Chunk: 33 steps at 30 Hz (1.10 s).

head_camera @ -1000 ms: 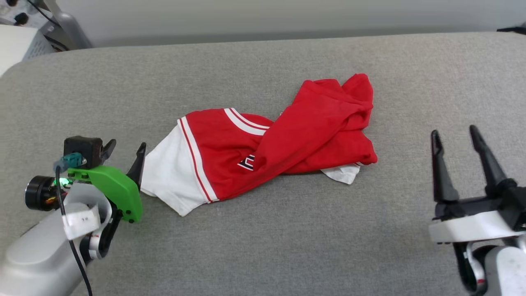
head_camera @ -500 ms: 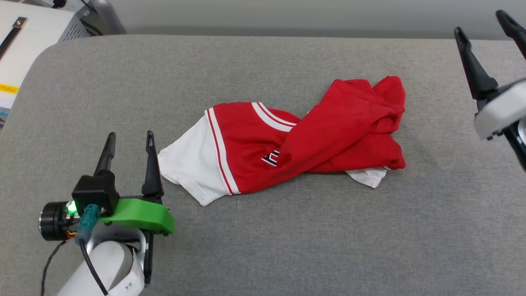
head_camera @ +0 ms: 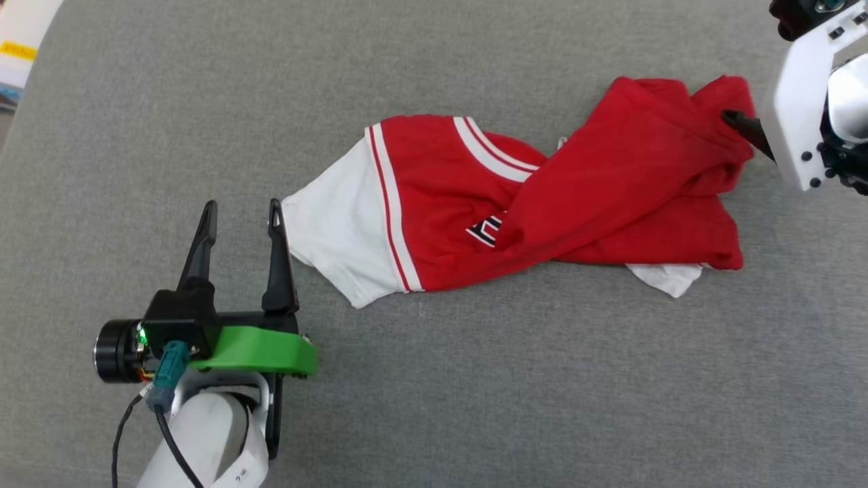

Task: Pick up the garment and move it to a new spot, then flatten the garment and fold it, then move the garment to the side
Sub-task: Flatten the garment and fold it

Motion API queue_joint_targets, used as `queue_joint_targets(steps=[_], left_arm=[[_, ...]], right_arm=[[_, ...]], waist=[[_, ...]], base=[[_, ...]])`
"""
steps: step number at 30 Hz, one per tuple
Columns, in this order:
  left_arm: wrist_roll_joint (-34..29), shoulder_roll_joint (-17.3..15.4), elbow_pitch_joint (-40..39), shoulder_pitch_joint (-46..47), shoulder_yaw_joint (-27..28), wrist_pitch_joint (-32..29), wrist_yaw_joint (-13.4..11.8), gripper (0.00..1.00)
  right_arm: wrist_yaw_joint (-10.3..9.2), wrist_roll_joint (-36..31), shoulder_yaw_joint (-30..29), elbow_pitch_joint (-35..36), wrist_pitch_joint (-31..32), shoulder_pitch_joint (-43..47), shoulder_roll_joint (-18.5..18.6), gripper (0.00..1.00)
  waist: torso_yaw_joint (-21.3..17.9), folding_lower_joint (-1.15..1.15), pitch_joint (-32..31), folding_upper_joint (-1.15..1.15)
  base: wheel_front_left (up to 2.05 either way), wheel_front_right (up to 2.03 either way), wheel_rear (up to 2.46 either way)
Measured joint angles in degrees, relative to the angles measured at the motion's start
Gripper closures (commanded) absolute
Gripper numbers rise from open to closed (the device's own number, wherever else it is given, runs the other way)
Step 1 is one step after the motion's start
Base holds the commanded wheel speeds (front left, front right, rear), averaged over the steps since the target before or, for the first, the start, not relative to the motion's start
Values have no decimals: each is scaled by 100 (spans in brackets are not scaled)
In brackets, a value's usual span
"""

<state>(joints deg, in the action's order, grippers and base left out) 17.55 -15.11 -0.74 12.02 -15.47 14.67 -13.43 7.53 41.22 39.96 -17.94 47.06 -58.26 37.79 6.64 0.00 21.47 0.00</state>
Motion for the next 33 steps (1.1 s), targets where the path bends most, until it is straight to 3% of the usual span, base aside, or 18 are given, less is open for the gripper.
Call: queue_joint_targets(steps=[8, 15, 16, 17, 25, 29, 33], left_arm=[[-376, 436, -40, 141, 352, 0, 370, 0], [-610, 698, -25, 148, 657, 0, 631, 0], [-642, 719, -19, 148, 705, 0, 667, 0], [-671, 735, -9, 146, 742, 0, 691, 0], [-898, 837, 160, 66, 984, 0, 879, 0], [-950, 876, 258, -85, 1071, 0, 959, 0], [-1004, 913, 326, -292, 1162, 0, 993, 0]], right_arm=[[0, 62, 521, -1165, -41, -166, -264, 0], [-7, 443, 858, -1482, -276, -175, -169, 0], [-9, 475, 917, -1495, -350, -180, -163, 38], [-9, 501, 971, -1491, -464, -182, -155, 100], [-4, 832, 1210, -1432, -1838, -222, -404, 100], [-1, 1111, 1327, -937, -2328, -281, -255, 100], [-1, 1362, 1418, -211, -2770, -266, 123, 100]], waist=[[235, 0, 466, 0], [391, 0, 583, 0], [392, 0, 564, 0], [389, 0, 545, 0], [289, 0, 191, 0], [238, 0, -61, 0], [176, 0, -338, 0]], base=[[0, 0, 0], [0, 0, 0], [0, 0, 0], [0, 0, 0], [0, 0, 0], [0, 0, 0], [0, 0, 0]])
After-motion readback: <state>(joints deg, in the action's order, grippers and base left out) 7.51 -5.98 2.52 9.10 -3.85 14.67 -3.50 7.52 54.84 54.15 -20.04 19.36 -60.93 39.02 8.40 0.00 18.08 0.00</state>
